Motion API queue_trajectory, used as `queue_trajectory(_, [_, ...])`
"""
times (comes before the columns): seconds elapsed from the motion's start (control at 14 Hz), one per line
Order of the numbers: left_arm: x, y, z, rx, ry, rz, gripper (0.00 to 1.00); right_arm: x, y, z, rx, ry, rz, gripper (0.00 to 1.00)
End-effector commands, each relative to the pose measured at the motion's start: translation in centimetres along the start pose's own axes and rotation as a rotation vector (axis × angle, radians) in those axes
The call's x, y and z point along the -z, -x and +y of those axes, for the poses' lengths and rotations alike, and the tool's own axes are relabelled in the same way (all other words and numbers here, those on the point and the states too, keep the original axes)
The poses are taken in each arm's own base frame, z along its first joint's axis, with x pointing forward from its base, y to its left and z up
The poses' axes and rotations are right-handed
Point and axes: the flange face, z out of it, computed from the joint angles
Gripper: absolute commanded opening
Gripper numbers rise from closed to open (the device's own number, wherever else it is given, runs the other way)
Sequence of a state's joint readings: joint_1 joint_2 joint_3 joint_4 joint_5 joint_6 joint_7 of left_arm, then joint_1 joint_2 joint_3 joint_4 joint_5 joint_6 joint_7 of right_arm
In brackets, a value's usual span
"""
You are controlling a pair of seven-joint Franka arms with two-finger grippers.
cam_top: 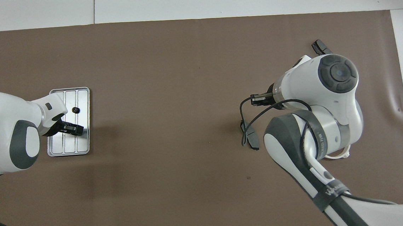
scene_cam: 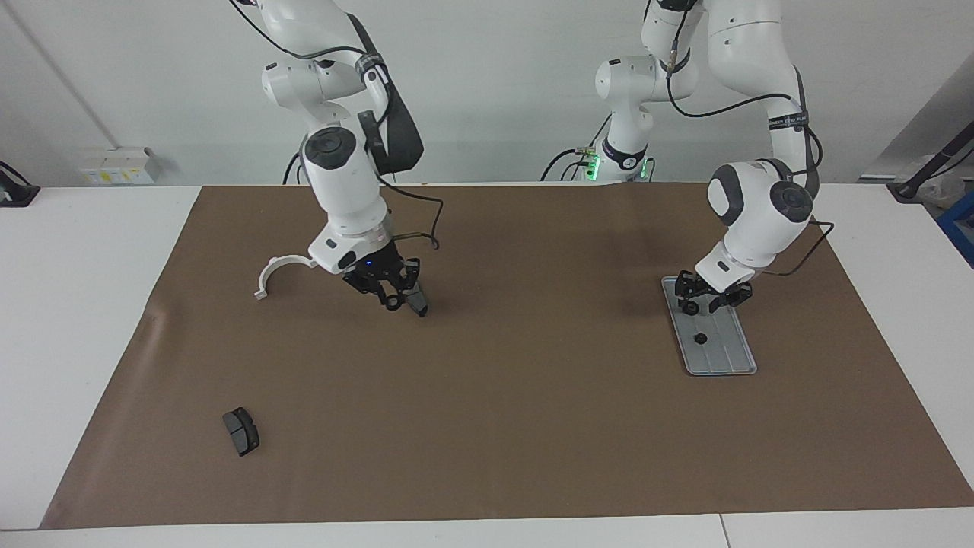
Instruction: Pick bearing gear from pile to tray
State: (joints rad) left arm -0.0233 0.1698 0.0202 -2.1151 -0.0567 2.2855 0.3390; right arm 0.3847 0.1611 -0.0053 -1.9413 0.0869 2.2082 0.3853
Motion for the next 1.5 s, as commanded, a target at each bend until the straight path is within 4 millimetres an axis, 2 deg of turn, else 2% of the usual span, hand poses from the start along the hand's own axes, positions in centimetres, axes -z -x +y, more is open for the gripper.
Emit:
queue_trajectory(0.0, [3.2,-2.2,0.9,0.020,0.004,0.037,1.00,-1.4,0.6,-4.9,-0.093,-0.038,0.029,0.00])
queue_trajectory(0.14, [4.5,-4.2,3.8,0.083,0.019,0.027,1.00,-2.9,1.0,-9.2,-0.140,-0.070,0.060,0.00])
queue_trajectory(0.36, [5.3,-6.1,9.9,0.205,0.020,0.044,1.00,-4.5,1.1,-11.7,-0.131,-0.105,0.103,0.00])
queue_trajectory(0.5, [5.6,-7.1,13.8,0.274,0.024,0.059,1.00,-7.7,1.8,-14.0,-0.115,-0.121,0.117,0.00])
queue_trajectory(0.71, [6.6,-9.3,17.8,0.341,0.037,0.080,1.00,-11.0,2.8,-15.9,-0.095,-0.137,0.131,0.00])
queue_trajectory(0.85, [6.4,-11.7,20.6,0.400,0.045,0.075,1.00,-11.7,3.3,-16.2,-0.098,-0.132,0.123,0.00])
queue_trajectory(1.07, [5.3,-14.6,24.2,0.463,0.046,0.059,1.00,-12.5,3.7,-16.0,-0.096,-0.122,0.113,0.26])
queue_trajectory(1.14, [4.9,-14.9,24.5,0.477,0.047,0.057,1.00,-12.9,3.8,-16.0,-0.096,-0.121,0.112,0.46])
queue_trajectory(1.21, [4.5,-15.2,25.5,0.484,0.048,0.056,1.00,-12.8,3.8,-16.0,-0.098,-0.121,0.112,0.99])
queue_trajectory(1.28, [4.3,-15.5,27.1,0.481,0.049,0.060,0.99,-12.6,3.7,-16.0,-0.086,-0.115,0.119,1.00])
queue_trajectory(1.35, [3.8,-15.6,27.9,0.495,0.047,0.056,0.99,-12.0,3.1,-15.3,-0.084,-0.112,0.124,1.00])
queue_trajectory(1.42, [3.1,-15.6,28.7,0.500,0.044,0.047,0.98,-10.2,2.6,-14.6,-0.087,-0.112,0.135,1.00])
